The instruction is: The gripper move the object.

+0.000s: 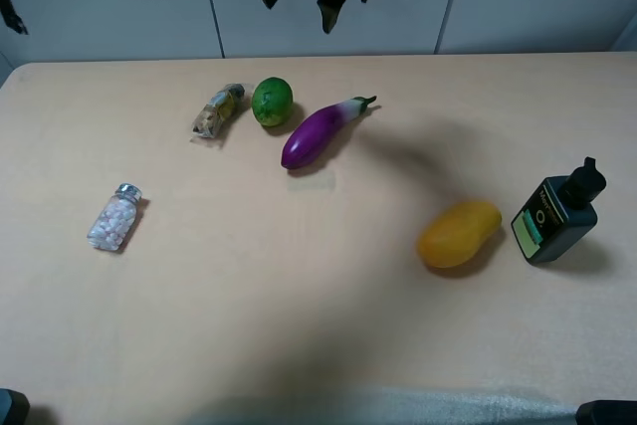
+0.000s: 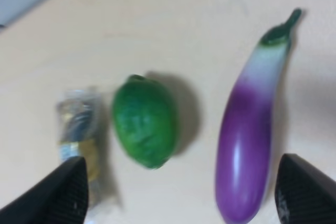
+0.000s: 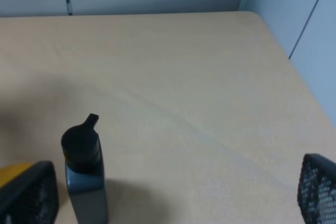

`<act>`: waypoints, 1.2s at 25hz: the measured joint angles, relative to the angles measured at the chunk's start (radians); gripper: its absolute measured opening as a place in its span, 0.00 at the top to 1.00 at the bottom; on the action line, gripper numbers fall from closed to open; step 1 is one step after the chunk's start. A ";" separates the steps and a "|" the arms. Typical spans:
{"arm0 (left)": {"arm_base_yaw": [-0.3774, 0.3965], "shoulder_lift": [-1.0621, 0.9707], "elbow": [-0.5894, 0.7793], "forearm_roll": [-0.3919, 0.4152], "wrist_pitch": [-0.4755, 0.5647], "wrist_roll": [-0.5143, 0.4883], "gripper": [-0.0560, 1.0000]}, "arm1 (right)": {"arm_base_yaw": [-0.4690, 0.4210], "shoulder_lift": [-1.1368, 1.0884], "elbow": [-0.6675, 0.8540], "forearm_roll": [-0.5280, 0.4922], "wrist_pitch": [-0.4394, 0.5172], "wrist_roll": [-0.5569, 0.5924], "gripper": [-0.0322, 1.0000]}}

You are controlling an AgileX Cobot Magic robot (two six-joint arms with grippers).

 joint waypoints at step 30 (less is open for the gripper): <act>0.663 -1.620 1.628 0.045 -0.211 -0.052 0.20 | 0.000 0.000 0.000 0.000 0.000 0.000 0.30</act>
